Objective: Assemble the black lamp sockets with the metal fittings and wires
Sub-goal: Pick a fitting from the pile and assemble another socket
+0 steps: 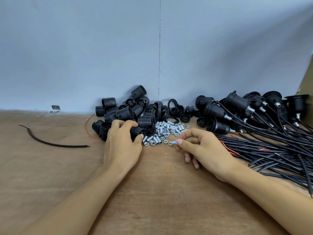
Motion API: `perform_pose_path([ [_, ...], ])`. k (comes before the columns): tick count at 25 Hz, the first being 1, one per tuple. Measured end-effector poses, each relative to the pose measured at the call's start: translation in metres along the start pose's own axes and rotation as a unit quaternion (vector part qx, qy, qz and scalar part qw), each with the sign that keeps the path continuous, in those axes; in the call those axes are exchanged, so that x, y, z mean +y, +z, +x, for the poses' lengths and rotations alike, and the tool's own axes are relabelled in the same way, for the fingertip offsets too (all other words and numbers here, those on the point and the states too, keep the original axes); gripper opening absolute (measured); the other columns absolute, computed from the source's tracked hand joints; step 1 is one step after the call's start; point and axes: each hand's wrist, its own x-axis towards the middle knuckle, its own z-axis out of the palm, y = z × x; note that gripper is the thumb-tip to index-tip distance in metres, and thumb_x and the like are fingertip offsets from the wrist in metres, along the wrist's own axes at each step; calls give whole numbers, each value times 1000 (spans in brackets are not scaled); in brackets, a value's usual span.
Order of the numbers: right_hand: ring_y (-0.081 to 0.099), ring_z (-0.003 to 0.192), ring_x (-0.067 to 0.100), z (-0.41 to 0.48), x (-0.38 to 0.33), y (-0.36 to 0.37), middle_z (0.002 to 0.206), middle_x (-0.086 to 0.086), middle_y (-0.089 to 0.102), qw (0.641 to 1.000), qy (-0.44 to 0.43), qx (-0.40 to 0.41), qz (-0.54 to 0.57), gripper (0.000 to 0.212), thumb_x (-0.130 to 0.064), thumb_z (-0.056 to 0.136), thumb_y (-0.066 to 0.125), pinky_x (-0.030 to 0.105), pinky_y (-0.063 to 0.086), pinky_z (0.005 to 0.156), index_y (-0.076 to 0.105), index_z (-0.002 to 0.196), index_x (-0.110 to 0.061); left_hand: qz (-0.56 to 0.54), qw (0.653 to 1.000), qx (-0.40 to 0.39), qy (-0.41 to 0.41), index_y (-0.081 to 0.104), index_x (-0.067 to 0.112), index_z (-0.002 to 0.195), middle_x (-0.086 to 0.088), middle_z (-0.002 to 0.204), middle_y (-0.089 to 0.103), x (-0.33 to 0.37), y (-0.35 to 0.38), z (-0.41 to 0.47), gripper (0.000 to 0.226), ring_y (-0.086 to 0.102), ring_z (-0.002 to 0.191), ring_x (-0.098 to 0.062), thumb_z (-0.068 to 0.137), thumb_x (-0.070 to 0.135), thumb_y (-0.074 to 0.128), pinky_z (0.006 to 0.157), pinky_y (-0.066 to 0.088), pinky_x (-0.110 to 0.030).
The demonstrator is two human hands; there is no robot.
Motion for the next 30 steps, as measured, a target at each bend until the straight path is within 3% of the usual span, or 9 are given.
perform_pose_path([
  [4, 60, 53, 21, 1, 1, 0, 86, 18, 72, 1000, 4, 4, 9, 8, -9, 91, 70, 25, 41, 36, 65, 97, -11, -13, 999, 32, -6, 61, 28, 119, 7, 110, 48, 4, 1, 0, 40, 57, 110, -23, 82, 29, 78, 83, 39, -32],
  [9, 56, 57, 35, 3, 3, -1, 87, 21, 72, 1000, 6, 11, 19, 10, -9, 91, 70, 28, 42, 38, 65, 99, -12, -98, 993, 55, 38, 64, 29, 125, 14, 105, 47, 27, -6, -12, 50, 58, 95, -8, 78, 41, 75, 83, 42, -22],
  [12, 57, 54, 30, 3, 3, -1, 84, 15, 73, 999, -9, 36, 27, 9, -10, 92, 69, 29, 44, 40, 65, 100, -12, -173, 981, -18, 89, 73, 33, 114, 16, 102, 51, 42, -4, -28, 38, 60, 84, -4, 78, 44, 74, 75, 47, -12],
  [14, 54, 53, 32, 3, 2, -2, 78, 21, 69, 998, -15, 56, 25, 7, -9, 93, 68, 30, 44, 41, 66, 99, -13, -205, 969, -91, 103, 77, 36, 102, 17, 101, 54, 47, -1, -36, 24, 62, 84, -2, 79, 40, 81, 69, 47, -11],
  [17, 54, 52, 30, 3, 0, -2, 78, 27, 67, 998, -13, 59, 25, 7, -10, 93, 68, 30, 44, 41, 66, 99, -13, -197, 955, -186, 117, 77, 36, 105, 20, 104, 59, 46, -2, -37, 40, 62, 86, -3, 68, 40, 91, 71, 53, -20],
  [20, 56, 53, 29, 2, -1, -2, 78, 26, 67, 998, -7, 54, 28, 7, -11, 93, 68, 30, 45, 41, 66, 100, -12, -178, 948, -231, 124, 74, 40, 112, 22, 108, 60, 45, -6, -35, 55, 63, 79, -7, 62, 33, 95, 73, 55, -22],
  [24, 55, 54, 30, 1, -1, -3, 81, 23, 70, 998, -1, 57, 35, 7, -10, 93, 67, 30, 45, 42, 66, 101, -12, -177, 959, -189, 111, 71, 45, 104, 19, 104, 62, 45, -7, -35, 46, 63, 81, -4, 67, 27, 93, 72, 53, -17],
  [27, 57, 52, 22, 1, -2, -2, 85, 11, 74, 997, 3, 58, 42, 8, -10, 93, 67, 29, 45, 42, 66, 101, -12, -106, 982, -126, 93, 71, 33, 107, 18, 107, 59, 41, -6, -31, 41, 56, 96, 1, 71, 31, 90, 84, 38, -6],
  [30, 58, 51, 18, 2, -2, -3, 87, 9, 75, 997, 9, 61, 39, 8, -10, 93, 68, 29, 46, 42, 65, 100, -12, -64, 990, -107, 61, 70, 27, 112, 14, 113, 57, 39, -7, -28, 41, 52, 110, -6, 75, 32, 86, 90, 33, -13],
])
